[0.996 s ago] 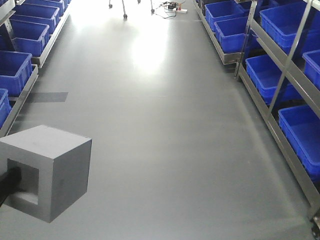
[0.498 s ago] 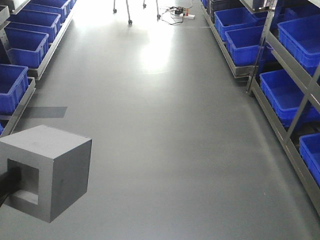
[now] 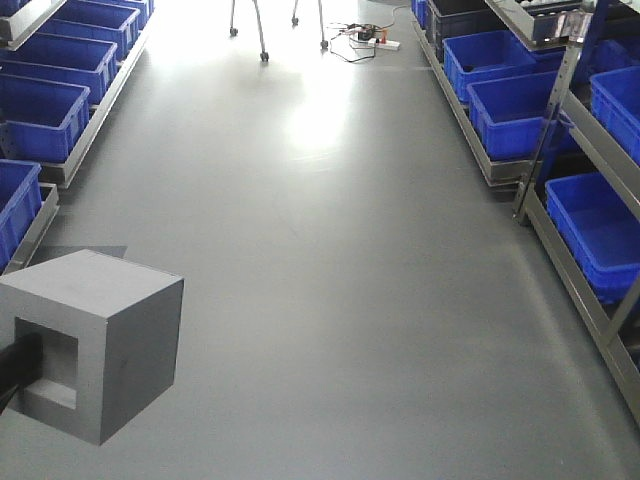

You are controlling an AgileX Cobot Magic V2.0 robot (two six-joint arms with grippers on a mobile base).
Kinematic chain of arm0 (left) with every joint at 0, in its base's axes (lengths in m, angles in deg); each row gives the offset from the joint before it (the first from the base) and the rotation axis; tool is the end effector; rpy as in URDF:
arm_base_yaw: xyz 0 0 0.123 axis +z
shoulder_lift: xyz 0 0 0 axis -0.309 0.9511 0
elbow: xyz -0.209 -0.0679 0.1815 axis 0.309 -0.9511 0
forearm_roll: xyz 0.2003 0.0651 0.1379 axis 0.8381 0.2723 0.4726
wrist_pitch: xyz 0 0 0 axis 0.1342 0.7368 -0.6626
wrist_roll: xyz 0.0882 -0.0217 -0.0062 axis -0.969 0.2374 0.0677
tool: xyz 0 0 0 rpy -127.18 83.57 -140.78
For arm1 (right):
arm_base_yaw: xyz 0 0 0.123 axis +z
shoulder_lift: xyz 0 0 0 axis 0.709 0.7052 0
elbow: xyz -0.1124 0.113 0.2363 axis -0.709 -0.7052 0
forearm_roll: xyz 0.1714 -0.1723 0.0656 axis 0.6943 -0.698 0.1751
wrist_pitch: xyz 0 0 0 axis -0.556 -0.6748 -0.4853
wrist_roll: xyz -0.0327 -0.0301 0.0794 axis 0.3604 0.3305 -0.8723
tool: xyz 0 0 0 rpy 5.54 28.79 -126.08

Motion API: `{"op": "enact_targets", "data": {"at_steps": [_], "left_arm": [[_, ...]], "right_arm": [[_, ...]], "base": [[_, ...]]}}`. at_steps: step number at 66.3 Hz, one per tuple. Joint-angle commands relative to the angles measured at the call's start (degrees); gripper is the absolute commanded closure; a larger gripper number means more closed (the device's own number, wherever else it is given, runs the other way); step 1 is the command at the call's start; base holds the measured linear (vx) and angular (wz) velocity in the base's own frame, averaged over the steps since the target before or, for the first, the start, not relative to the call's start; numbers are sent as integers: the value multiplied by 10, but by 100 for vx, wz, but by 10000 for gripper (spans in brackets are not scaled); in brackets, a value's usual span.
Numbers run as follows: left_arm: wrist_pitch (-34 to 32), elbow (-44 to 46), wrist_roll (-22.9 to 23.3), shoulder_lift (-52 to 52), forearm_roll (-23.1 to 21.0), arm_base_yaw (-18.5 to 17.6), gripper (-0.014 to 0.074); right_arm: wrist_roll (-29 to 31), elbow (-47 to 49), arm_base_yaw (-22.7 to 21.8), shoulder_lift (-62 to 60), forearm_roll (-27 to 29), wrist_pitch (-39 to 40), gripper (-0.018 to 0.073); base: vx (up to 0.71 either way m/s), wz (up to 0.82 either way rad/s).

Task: Sort gray base to blue bin
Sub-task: 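Drive the base down the aisle carrying the block in the left gripper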

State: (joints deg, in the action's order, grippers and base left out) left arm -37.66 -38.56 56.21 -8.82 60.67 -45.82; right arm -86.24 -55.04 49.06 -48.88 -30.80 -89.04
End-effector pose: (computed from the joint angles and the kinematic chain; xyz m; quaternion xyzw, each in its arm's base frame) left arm 0.0863 -0.0431 0.2711 0.1230 0.7449 -0.1925 0.6269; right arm 0.0566 0.0037 0.1930 -0.0366 0.7231 0.0104 0.6897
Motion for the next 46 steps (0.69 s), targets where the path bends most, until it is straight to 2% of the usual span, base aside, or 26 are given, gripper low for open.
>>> {"op": "enact_targets", "data": {"at_steps": [1, 46], "left_arm": [[-61, 19, 3, 2, -1, -4, 602], [-61, 19, 3, 2, -1, -4, 602]], "right_arm": [[3, -8, -3, -7, -6, 45, 568], [3, -8, -3, -7, -6, 45, 568]], "base": [[44, 3], [46, 3]]}}
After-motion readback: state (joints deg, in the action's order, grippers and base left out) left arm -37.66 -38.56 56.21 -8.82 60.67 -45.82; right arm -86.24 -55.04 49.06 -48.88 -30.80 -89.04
